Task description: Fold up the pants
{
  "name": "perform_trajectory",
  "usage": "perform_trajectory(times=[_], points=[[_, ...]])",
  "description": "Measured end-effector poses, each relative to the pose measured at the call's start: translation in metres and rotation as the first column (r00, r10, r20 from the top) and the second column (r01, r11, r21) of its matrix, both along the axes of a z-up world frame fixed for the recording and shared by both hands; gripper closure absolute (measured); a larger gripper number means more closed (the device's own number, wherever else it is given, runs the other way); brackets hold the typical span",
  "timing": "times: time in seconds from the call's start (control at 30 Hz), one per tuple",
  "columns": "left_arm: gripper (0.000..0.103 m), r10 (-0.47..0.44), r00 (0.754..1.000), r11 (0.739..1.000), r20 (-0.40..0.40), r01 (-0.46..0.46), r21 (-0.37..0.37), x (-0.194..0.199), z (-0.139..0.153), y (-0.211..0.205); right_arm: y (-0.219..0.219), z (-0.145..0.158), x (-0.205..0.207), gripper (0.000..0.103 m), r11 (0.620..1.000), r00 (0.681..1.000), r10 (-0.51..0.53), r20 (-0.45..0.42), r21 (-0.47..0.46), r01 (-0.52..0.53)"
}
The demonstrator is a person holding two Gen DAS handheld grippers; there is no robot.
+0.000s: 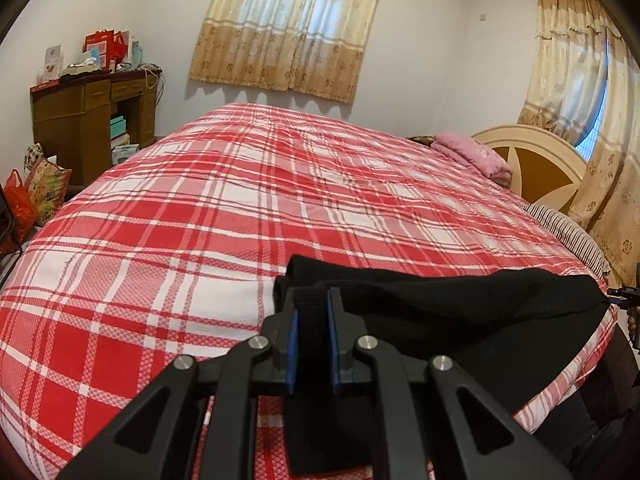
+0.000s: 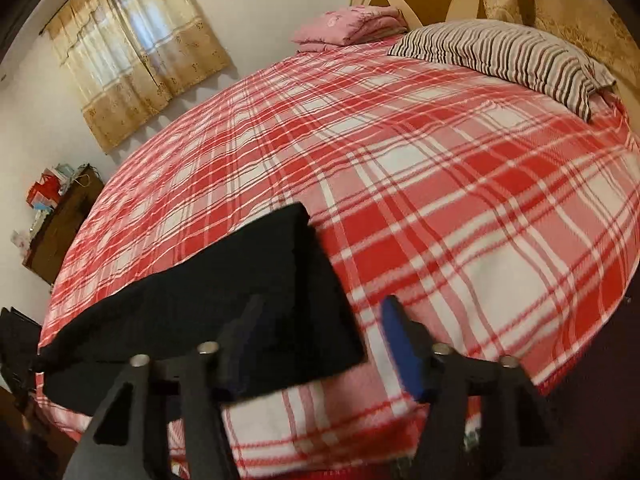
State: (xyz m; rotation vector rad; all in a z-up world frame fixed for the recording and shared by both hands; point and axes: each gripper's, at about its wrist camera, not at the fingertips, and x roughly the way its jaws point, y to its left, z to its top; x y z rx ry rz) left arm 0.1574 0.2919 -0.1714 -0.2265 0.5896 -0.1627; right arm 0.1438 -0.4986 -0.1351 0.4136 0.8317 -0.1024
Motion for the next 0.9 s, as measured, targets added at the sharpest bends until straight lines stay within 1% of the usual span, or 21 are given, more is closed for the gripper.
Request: perform_trajectory(times=[0.07,0.13,0.2,0.27,0.33,0.43,0.5,0.53,0.6,0.63,0.73,0.83,0.9], points=[[0.090,0.002,1.000,1.000,-0.001,-0.002,-0.005,0.002,-0.001,0.000,0.005,0.000,0.002,0.048,0.998,1.000,0.030,-0.005,0.048,-0.029],[0.090,0.003,1.000,1.000,0.004,-0.003,-0.007,0.002,0.000,0.000,0.013,0.002,0.006,0.048,0.998,0.999,0.035,-0.019,0.047,-0.034],[0.090,0.002,1.000,1.000,0.009,-0.002,-0.009,0.002,0.002,-0.001,0.014,-0.001,0.013,0.048,0.999,0.998,0.016,-0.058,0.044,-0.013],[0.090,0.000,1.000,1.000,0.013,0.000,-0.012,0.001,0.004,-0.002,0.013,-0.003,0.018,0.048,0.998,0.998,0.008,-0.069,0.069,-0.003],[0.090,-0.001,1.000,1.000,0.011,0.002,-0.009,0.000,0.003,-0.001,0.013,-0.003,0.023,0.048,0.998,0.997,-0.003,-0.078,0.059,0.007],[0.090,-0.003,1.000,1.000,0.005,0.003,-0.011,0.000,0.002,0.000,0.015,0.005,0.020,0.048,0.999,0.996,-0.031,-0.078,0.015,0.032],[0.090,-0.005,1.000,1.000,0.007,0.005,-0.010,-0.001,0.002,0.000,0.013,0.017,0.013,0.048,0.997,0.996,-0.072,-0.043,-0.020,0.071],[0.090,-0.003,1.000,1.000,0.006,0.003,-0.013,0.000,0.002,0.000,0.012,0.023,0.010,0.048,0.996,0.996,-0.083,-0.023,-0.015,0.083],[0.090,-0.002,1.000,1.000,0.004,0.002,-0.013,-0.001,0.001,0.000,0.015,0.026,0.010,0.048,0.997,0.998,-0.056,-0.024,0.046,0.057],[0.090,-0.002,1.000,1.000,0.004,0.002,-0.011,-0.001,0.002,0.000,0.018,0.025,0.011,0.048,0.997,0.999,-0.037,-0.036,0.061,0.039],[0.090,-0.002,1.000,1.000,0.005,0.002,-0.014,-0.001,0.002,0.000,0.029,0.013,0.017,0.048,0.998,0.995,-0.017,-0.096,0.052,0.022],[0.090,-0.003,1.000,1.000,0.002,0.003,-0.012,-0.001,0.002,-0.001,0.028,-0.002,0.023,0.048,0.995,0.992,-0.026,-0.124,0.096,0.038],[0.090,-0.005,1.000,1.000,0.001,0.005,-0.011,-0.002,0.003,-0.001,0.028,-0.005,0.024,0.049,0.992,0.993,-0.038,-0.116,0.113,0.051]])
